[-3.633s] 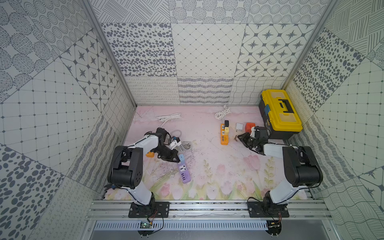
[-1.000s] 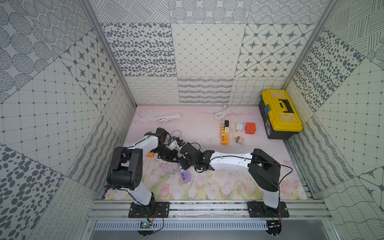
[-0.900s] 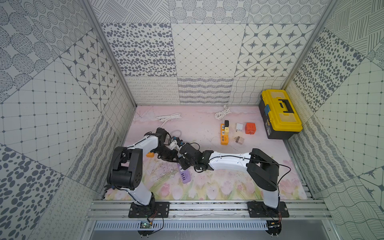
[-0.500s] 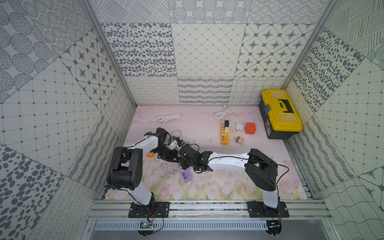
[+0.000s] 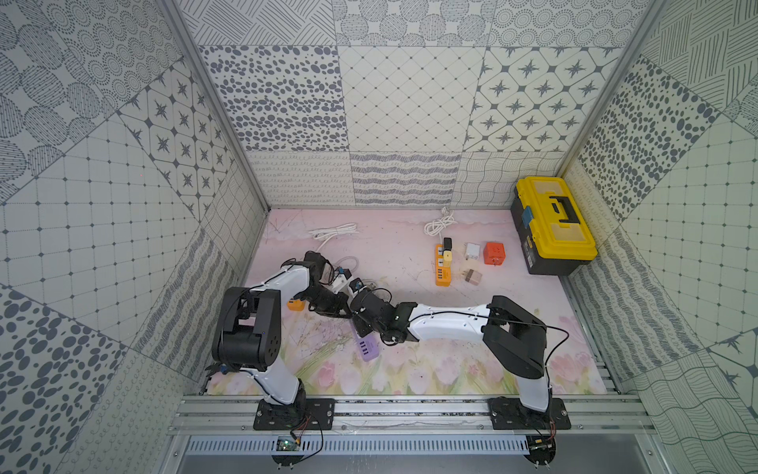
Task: Pull the plug off the socket
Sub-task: Remove the plug from the socket.
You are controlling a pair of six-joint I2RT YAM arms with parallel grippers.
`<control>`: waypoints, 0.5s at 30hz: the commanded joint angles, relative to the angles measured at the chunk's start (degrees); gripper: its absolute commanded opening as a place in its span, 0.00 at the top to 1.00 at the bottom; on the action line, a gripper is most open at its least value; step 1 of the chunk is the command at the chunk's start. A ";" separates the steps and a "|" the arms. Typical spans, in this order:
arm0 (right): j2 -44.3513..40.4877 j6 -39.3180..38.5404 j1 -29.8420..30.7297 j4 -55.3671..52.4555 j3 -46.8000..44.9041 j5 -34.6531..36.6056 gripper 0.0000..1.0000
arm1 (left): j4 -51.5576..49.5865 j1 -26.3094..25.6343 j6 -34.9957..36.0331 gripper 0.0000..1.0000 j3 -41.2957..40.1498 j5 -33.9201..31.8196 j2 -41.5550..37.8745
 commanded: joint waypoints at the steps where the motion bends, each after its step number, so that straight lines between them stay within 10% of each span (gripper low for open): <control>1: 1.14 -0.63 0.66 2.64 1.09 1.80 0.95 | 0.28 0.62 0.32 1.00 0.29 -6.33 1.77; 15: 2.38 -3.11 2.94 1.88 3.41 3.58 0.96 | 0.15 0.66 -0.04 1.00 1.08 -7.94 3.53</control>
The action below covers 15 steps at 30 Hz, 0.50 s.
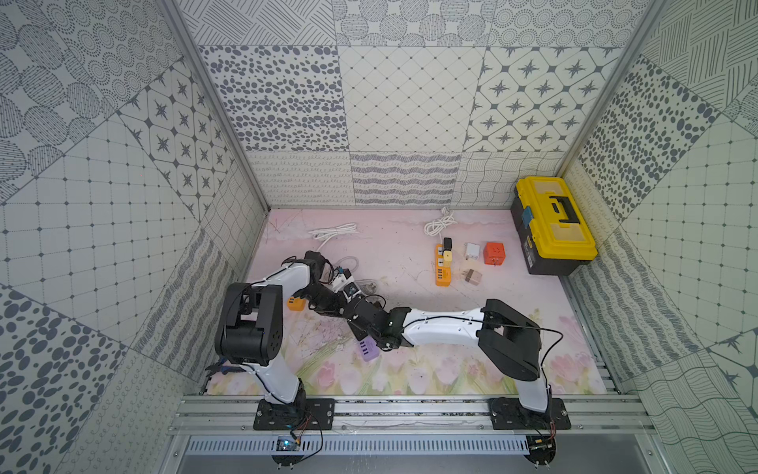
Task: Pull the plug off the socket
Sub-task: Remove the plug from the socket.
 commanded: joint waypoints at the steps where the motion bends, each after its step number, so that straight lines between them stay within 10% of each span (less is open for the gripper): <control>1: -0.02 0.67 -0.10 4.15 0.44 -3.57 0.96 | 1.93 0.33 0.27 1.00 -0.32 -9.21 1.53; 15: -3.13 1.71 -1.36 6.06 -1.90 -7.17 0.98 | 2.20 0.26 0.31 1.00 -0.36 -9.69 1.94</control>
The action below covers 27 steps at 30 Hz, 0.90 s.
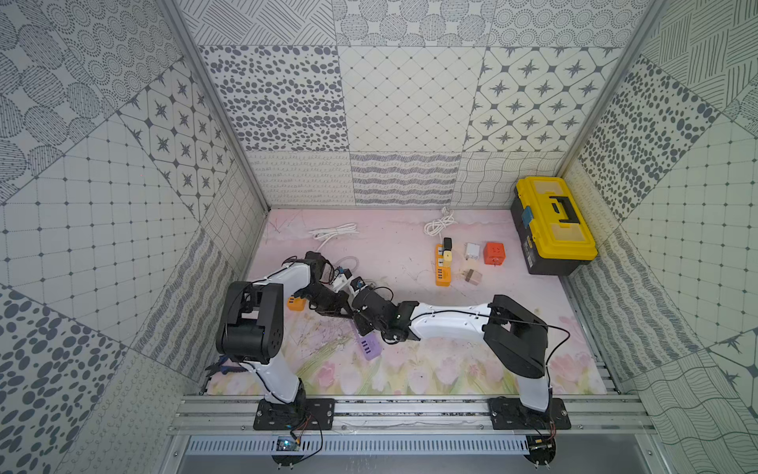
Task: Pull the plug off the socket
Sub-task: Remove the plug from the socket.
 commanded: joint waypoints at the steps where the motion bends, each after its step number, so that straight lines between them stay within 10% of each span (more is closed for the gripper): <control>1: -0.50 -2.01 2.25 2.68 1.77 1.82 0.99 | 2.28 0.28 0.39 1.00 -0.45 -11.03 1.31; 7: 0.81 -3.84 4.30 1.24 3.36 7.52 1.00 | 2.27 0.28 0.38 1.00 -0.38 -11.05 1.37; 19: -4.78 4.24 -0.92 8.58 -3.50 -3.60 1.00 | 2.56 0.27 0.35 1.00 -0.33 -11.47 1.68; 27: -1.38 -3.60 4.31 3.56 1.68 5.32 1.00 | 2.51 0.30 0.41 1.00 -0.44 -11.47 1.49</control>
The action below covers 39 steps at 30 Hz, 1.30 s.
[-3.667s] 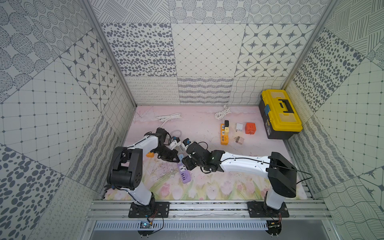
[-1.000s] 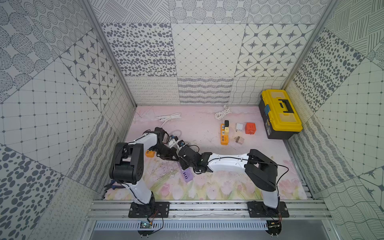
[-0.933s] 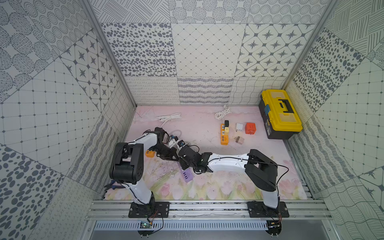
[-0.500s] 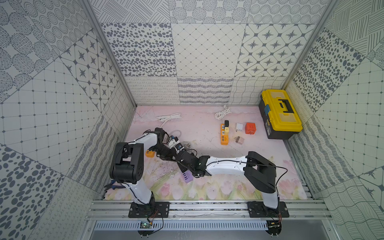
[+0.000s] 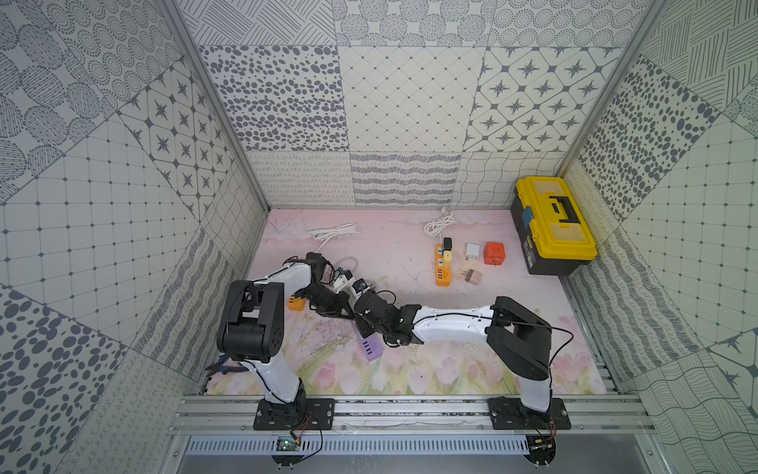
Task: Pull the plug off the socket
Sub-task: Remove the plug from the socket.
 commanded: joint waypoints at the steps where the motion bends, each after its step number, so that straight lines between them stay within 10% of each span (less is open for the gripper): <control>1: 0.35 -3.75 3.52 1.78 4.37 3.74 1.00 | 3.42 0.32 0.46 1.00 -0.48 -12.24 0.99; 15: -3.70 6.88 -2.67 7.02 -1.59 -6.98 1.00 | 3.56 0.25 0.39 1.00 -0.58 -12.45 0.89; 29: 2.61 -4.03 3.87 -4.36 8.16 5.74 1.00 | 3.62 0.26 0.40 1.00 -0.52 -12.43 0.87; 39: -1.67 2.30 -0.42 -0.68 3.73 -2.36 1.00 | 3.65 0.29 0.47 1.00 -0.56 -12.52 0.87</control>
